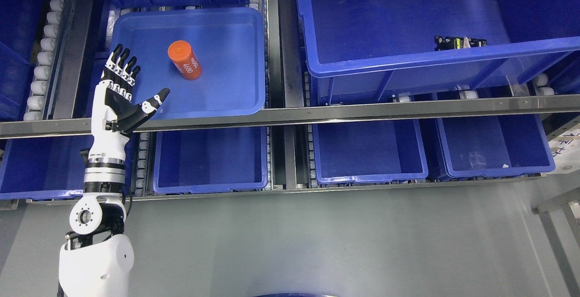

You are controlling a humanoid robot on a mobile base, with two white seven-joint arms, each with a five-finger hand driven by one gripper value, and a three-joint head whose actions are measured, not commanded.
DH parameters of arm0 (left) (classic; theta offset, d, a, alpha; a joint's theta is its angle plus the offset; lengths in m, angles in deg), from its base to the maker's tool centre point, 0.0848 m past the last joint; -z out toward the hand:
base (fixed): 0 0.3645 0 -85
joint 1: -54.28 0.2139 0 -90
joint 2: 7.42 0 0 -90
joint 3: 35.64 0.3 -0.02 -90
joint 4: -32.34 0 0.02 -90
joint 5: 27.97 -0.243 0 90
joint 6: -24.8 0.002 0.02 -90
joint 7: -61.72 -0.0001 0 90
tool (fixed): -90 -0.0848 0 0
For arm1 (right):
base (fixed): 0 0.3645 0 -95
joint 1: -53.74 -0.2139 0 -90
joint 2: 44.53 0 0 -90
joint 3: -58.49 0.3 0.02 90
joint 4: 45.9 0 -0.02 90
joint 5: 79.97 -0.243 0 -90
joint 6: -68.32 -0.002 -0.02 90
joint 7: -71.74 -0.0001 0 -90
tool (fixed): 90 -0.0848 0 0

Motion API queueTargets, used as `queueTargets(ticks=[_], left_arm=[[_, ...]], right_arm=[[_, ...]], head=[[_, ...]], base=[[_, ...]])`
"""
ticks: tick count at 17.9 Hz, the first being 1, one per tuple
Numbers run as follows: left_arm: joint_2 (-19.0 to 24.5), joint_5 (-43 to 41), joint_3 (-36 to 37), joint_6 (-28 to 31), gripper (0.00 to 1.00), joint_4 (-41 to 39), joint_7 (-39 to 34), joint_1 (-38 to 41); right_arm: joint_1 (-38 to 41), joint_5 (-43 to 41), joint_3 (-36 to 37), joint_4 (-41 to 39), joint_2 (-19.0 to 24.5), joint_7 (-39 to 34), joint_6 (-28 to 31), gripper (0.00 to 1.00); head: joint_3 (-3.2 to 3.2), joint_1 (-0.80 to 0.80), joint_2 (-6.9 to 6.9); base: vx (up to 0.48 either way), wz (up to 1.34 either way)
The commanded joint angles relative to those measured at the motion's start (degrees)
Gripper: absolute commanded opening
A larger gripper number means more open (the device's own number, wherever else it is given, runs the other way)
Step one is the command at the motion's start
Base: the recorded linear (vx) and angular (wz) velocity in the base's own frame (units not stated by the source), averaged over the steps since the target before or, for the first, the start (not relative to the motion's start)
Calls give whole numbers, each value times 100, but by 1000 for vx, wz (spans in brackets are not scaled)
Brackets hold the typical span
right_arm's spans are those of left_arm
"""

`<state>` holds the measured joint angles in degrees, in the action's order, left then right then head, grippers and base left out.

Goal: Grab orange capacitor from left shelf to right desk
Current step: 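Reach the left hand toward the orange cylinder in the blue bin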

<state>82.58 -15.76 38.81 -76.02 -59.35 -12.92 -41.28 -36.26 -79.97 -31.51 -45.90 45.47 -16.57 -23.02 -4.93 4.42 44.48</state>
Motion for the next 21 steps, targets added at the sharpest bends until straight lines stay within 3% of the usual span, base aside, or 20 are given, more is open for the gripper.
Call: queueTargets(ticks=[1,6,15,21], left_arm=[[100,1,8,1,100,-6,3,-24],[100,-8,26,10,100,2,64,-6],[1036,-175,332,133,98,529,688,-279],[1099,-175,649,159,95,547,1286,-314]], right_arm=[[114,18,70,-100,-100,-2,-6,100],[114,18,70,-100,-100,-2,2,100],[114,18,70,-100,-100,-2,2,100],[114,18,70,-100,-100,-2,-6,100]], head=[[0,0,0],[0,0,0],[0,0,0],[0,0,0]], base=[[0,0],[13,0],[77,22],[69,41]])
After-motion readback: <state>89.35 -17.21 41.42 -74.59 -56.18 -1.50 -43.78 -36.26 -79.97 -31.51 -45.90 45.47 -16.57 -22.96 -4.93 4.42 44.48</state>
